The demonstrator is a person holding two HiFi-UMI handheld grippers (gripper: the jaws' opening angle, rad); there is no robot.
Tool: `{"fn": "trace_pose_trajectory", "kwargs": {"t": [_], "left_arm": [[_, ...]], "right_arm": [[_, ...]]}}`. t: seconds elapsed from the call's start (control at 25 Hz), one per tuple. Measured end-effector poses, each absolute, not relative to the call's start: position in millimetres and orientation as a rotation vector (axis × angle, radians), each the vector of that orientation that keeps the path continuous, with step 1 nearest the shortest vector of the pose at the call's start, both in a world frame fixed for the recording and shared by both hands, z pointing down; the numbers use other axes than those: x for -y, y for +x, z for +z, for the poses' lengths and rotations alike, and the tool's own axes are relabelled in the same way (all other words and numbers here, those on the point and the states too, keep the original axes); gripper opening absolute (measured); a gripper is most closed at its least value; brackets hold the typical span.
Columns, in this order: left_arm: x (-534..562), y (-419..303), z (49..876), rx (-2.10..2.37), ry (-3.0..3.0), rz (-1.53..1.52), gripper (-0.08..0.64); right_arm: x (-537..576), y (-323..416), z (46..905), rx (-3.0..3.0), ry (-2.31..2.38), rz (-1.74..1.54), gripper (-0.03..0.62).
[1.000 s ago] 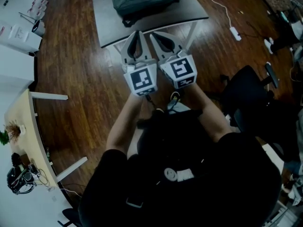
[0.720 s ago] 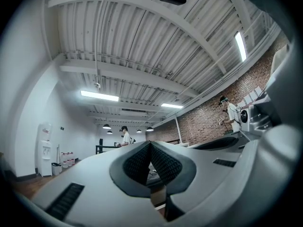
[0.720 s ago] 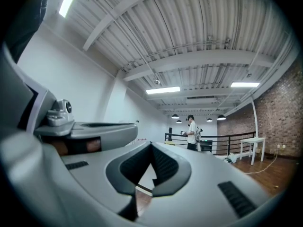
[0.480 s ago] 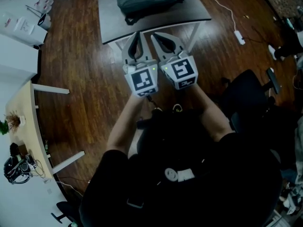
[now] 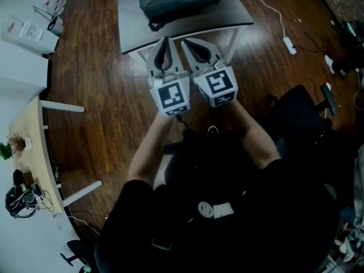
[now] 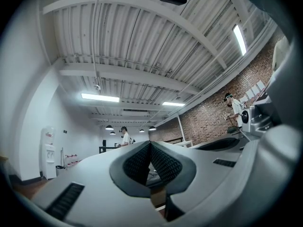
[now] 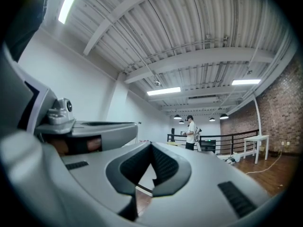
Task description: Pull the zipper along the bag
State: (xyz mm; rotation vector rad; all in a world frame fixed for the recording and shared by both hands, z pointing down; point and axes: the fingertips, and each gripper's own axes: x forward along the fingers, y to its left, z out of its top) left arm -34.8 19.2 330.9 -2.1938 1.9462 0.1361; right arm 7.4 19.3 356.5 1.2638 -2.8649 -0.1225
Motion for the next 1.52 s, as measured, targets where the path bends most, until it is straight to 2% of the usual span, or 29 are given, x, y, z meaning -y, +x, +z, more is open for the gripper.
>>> {"fn": "trace_pose_trajectory", "kwargs": {"t": [1.52], "left_arm": [[-4.4,-40.8,329.8,-1.961,-2.183,0.155,0.006]], "right_arm": [[-4.7,4.6,356.8,2.844,1.276,-0.14,0.009]]}}
